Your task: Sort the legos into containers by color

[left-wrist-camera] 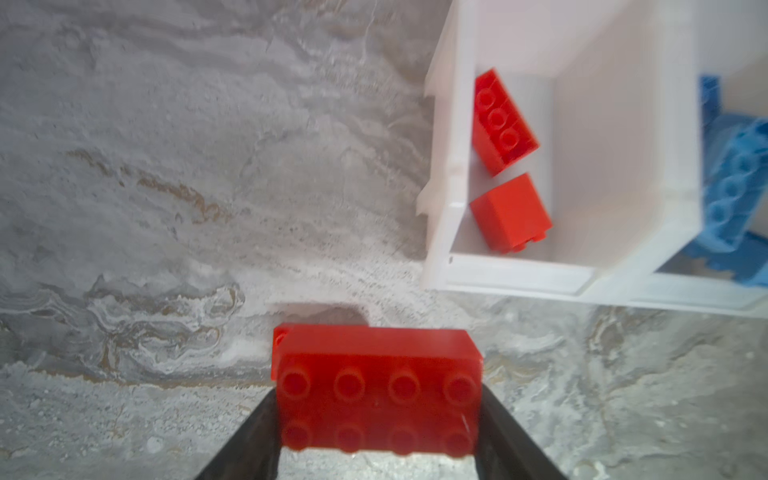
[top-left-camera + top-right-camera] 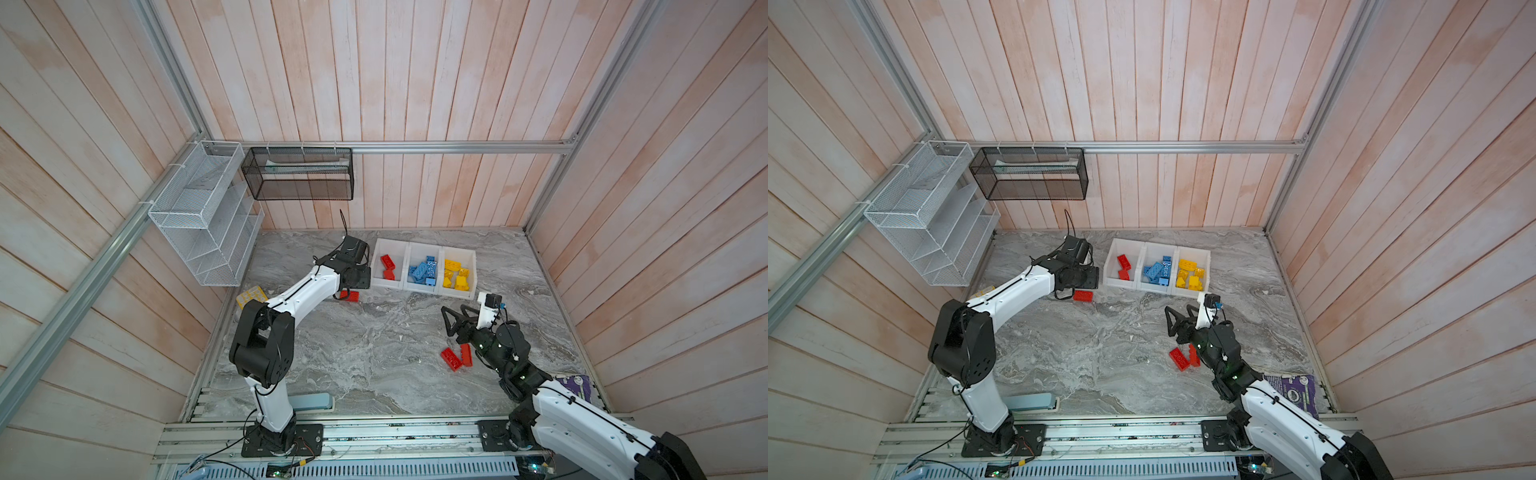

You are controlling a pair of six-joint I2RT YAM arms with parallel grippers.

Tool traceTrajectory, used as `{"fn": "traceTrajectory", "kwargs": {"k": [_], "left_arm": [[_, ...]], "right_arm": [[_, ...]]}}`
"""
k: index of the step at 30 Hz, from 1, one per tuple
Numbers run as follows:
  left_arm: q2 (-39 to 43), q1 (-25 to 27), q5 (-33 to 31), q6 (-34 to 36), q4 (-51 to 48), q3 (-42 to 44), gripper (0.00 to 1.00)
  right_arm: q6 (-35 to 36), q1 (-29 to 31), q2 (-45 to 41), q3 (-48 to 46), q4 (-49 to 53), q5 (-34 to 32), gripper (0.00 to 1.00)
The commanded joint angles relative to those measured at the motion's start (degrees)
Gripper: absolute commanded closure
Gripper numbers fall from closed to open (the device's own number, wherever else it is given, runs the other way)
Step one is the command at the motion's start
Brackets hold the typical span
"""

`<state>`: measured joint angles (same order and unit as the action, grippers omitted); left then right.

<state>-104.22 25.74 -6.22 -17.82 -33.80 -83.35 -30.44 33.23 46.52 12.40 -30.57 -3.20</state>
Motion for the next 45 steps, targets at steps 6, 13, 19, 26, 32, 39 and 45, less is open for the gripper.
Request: {"fn": "traceTrajectory", "kwargs": {"k": [6, 13, 19, 26, 32, 39, 45], "left_arm": [[-5.1, 2.5, 2.7, -2.0, 1.7, -8.4, 0.35], [-12.6, 3.4, 2.6, -0.9, -0.6, -19.2, 0.35], [-17.5, 3.4, 3.0, -0.3, -0.7, -24.2, 0.35], [-22.9, 3.8, 4.6, -0.2, -0.8, -29.9, 0.35], [-26.6, 3.8, 5.2, -0.4, -2.2, -34.1, 0.34], [-26.3, 3.7, 5.7, -0.6, -2.5, -34.9, 0.25], [-23.4, 4.0, 5.0, -0.5, -2.8, -33.9, 0.16]], "right_arm": [[-1.3, 0.0, 2.7, 0.3, -2.5, 0.7, 0.2], [-1.4, 0.0, 2.5, 0.3, -2.1, 0.3, 0.2], [-1.5, 0.0, 3.1, 0.6, -2.0, 0.1, 0.2], [-1.6, 0.0, 2.8, 0.4, -1.9, 0.0, 0.2], [-1.6, 0.0, 2.9, 0.9, -0.8, -0.8, 0.2], [-1.7, 0.0, 1.3, 1.0, 0.8, -2.2, 0.2], [-1.7, 0.0, 1.8, 1.8, 2.3, -2.9, 0.2]]}}
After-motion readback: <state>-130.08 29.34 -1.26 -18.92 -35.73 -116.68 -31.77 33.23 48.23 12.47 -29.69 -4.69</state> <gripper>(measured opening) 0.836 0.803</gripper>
